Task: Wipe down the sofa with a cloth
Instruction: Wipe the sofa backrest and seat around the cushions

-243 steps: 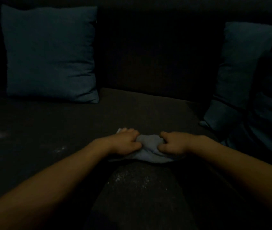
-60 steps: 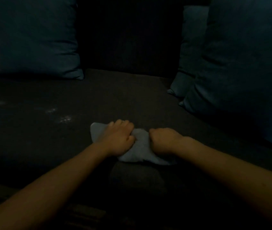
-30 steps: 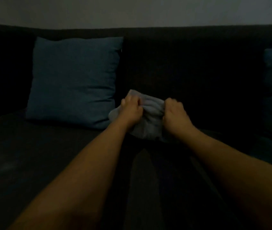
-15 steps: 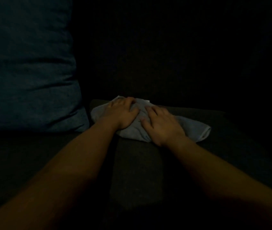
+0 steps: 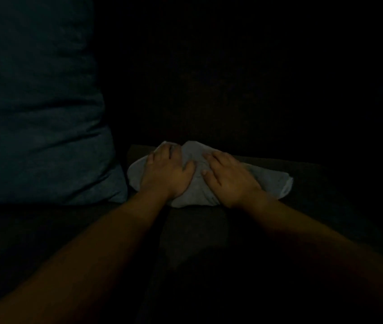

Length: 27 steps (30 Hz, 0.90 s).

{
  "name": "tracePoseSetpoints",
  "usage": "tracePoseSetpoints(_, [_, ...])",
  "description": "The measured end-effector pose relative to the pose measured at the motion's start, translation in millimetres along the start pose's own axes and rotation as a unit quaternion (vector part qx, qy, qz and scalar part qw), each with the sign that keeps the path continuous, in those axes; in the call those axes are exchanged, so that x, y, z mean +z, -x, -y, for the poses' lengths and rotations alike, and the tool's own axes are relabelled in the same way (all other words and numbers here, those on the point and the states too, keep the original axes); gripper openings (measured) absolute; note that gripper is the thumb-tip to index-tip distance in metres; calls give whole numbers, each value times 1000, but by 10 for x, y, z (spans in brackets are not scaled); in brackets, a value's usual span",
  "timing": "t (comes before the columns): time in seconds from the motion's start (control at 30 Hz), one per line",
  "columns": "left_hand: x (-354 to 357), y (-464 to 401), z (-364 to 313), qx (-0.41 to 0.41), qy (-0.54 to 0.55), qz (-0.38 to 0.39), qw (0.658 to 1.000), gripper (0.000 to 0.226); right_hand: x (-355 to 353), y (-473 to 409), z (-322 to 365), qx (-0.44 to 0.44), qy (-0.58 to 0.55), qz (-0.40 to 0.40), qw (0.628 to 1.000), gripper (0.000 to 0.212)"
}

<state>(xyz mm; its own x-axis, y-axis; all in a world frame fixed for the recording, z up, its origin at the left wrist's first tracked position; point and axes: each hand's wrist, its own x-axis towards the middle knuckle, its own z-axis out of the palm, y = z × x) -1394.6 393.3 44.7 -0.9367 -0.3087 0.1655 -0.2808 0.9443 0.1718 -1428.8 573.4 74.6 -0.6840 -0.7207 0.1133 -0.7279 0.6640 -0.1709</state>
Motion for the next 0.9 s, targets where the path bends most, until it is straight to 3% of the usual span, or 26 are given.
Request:
tracePoseSetpoints(0.17, [-7, -29, 4, 1, -29, 38, 999, 78, -35, -93, -62, 18, -39, 18, 999, 55])
tracePoseSetpoints(0.3, [-30, -61, -7, -28, 27, 24, 999, 69, 23, -151, -36, 53, -56, 50, 996, 57])
tracePoseSetpoints(0.47, [-179, 83, -60, -2, 35, 72, 997, 85, -109, 118, 261, 77, -37, 47, 995, 53])
tracePoseSetpoints(0.6, [-400, 783, -134, -4, 9, 105, 994, 73, -19, 511, 466, 104, 22, 27, 994, 54])
tracePoseSetpoints(0.7, [-590, 1334, -142, -25, 12, 136, 990, 72, -120, 858, 700, 115, 52, 80, 989, 55])
tracePoseSetpoints(0.9, [-878, 2275, -80, 11, -14, 153, 988, 58, -368, 1622, 1251, 111, 59, 142, 982, 56])
